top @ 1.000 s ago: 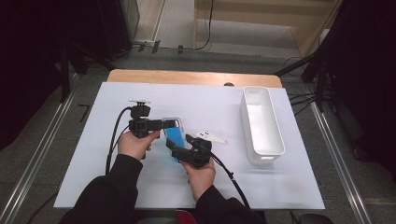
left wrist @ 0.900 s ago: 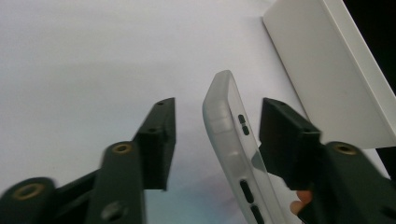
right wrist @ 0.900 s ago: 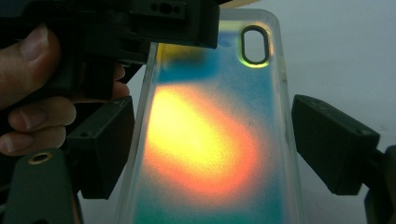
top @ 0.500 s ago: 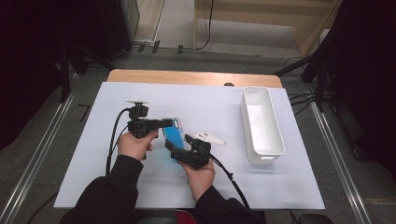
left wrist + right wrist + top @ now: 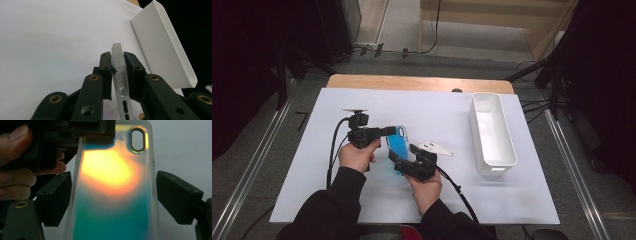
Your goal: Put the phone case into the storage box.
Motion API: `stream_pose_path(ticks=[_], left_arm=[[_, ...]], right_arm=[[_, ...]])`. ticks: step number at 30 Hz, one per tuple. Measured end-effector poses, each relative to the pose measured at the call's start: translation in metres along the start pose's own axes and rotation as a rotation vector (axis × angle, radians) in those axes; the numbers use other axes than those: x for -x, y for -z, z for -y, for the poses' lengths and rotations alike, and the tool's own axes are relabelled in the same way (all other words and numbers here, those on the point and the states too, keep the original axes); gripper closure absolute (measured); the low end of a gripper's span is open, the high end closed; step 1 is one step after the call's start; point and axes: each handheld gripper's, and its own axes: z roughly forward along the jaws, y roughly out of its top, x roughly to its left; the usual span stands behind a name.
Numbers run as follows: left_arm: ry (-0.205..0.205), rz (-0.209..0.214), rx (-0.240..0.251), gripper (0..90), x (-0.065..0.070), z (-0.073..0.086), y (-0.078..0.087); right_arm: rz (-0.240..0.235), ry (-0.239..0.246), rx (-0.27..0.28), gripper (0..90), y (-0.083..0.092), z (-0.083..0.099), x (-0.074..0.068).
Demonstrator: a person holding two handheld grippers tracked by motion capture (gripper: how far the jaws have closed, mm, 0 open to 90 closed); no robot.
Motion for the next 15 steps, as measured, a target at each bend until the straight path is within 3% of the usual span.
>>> stream_pose_path(ticks=[4, 15], left_arm=[[0.010, 0.039, 0.012, 78.6, 0.0018, 0.0007, 0.0011], [0.029, 0.062, 0.008, 79.5, 0.0013, 0.0002, 0.0036]], right_arm=[[0.002, 0.024, 0.009, 14.9, -0.0009, 0.0005, 0.0001], [-0.010, 0.076, 0.010, 14.1, -0.0020, -0.0005, 0.0032]])
